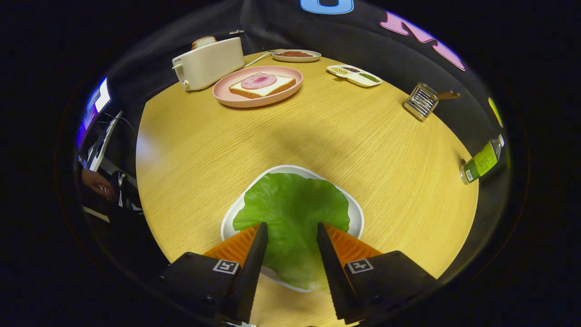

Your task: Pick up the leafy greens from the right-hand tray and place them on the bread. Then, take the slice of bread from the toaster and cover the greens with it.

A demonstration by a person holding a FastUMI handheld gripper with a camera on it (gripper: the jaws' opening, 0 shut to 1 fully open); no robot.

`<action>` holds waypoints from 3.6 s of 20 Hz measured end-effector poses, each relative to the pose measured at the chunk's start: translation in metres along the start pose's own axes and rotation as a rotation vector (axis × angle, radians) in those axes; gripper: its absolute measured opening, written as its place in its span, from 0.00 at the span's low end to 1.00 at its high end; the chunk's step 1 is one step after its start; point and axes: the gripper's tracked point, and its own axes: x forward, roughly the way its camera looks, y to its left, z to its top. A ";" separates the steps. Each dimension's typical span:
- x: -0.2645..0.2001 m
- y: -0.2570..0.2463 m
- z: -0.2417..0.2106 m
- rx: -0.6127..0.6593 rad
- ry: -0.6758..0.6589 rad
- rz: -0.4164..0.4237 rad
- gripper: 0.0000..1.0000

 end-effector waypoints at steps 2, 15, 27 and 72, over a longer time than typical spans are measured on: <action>-0.002 -0.003 0.001 0.029 0.008 -0.004 0.67; -0.039 -0.003 0.041 0.103 -0.118 -0.037 0.06; -0.094 0.052 0.232 0.102 -0.386 0.018 0.05; 0.021 0.291 0.514 0.019 -0.453 0.067 0.88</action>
